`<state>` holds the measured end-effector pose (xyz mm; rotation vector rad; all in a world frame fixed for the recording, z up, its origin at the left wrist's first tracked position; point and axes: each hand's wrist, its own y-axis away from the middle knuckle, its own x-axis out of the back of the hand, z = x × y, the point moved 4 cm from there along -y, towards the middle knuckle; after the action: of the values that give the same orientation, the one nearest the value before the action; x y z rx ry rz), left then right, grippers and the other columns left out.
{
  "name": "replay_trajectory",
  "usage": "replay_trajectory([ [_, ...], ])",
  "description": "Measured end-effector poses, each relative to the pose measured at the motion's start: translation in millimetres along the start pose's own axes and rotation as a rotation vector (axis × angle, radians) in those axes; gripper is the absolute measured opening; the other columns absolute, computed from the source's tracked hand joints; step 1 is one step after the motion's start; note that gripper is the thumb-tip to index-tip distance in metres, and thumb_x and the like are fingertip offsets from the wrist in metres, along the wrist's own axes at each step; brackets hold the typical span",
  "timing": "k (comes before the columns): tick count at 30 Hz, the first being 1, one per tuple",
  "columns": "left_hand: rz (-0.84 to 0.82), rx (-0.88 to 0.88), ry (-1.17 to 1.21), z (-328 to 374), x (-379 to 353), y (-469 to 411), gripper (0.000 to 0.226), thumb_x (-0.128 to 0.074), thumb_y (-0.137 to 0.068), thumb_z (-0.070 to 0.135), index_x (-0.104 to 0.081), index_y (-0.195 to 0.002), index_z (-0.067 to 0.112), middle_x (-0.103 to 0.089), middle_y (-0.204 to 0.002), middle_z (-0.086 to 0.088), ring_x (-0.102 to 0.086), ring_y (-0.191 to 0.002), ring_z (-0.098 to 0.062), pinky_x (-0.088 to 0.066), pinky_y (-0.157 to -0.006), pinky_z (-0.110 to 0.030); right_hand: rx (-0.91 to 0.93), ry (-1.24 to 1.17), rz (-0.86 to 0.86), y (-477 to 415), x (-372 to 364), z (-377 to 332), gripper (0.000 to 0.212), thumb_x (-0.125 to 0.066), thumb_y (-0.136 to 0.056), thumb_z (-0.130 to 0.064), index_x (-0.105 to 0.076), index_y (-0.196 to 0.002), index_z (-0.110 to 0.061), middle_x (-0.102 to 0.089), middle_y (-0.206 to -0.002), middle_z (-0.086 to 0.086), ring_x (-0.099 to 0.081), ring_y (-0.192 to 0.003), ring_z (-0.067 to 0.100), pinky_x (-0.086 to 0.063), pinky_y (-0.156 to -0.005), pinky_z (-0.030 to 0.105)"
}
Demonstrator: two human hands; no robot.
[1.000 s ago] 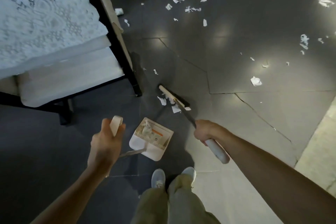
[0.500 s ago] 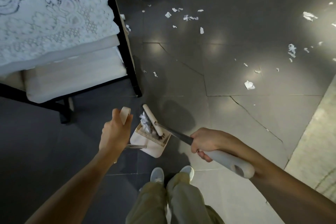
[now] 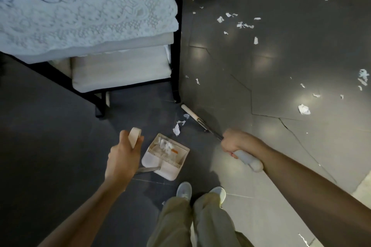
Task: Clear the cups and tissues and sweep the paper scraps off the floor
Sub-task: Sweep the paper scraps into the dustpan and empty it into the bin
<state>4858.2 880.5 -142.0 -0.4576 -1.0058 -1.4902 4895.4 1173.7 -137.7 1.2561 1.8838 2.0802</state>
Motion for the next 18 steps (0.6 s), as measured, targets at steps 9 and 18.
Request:
replay_trajectory([
  [9,0.023,-0.029,0.005,19.8,-0.8,-39.1,0.030,-0.043,-0.094,0.047,-0.036,-0.094,0.019,-0.053,-0.081,-0.011,-0.050,-0.072,-0.030,-0.038,-0.061,-0.038,0.032,0.272,-0.132,15.3,-45.3,-33.9,0.024,-0.060,-0.085,-0.010,-0.063,-0.109,-0.008,-0.060,-0.078,0.010,-0.058,-0.070,0.020,-0.054,-0.076,0.032],
  [18,0.015,-0.086,0.070,62.0,-15.5,-49.6,0.026,-0.044,-0.094,0.046,-0.038,-0.098,0.022,-0.053,-0.075,-0.008,-0.054,-0.061,-0.023,-0.038,-0.048,-0.030,0.232,-0.018,-0.116,33.4,18.1,41.0,0.040,-0.056,-0.072,-0.026,-0.062,-0.111,-0.018,-0.056,-0.063,-0.010,-0.052,-0.033,-0.001,-0.038,-0.032,0.013],
])
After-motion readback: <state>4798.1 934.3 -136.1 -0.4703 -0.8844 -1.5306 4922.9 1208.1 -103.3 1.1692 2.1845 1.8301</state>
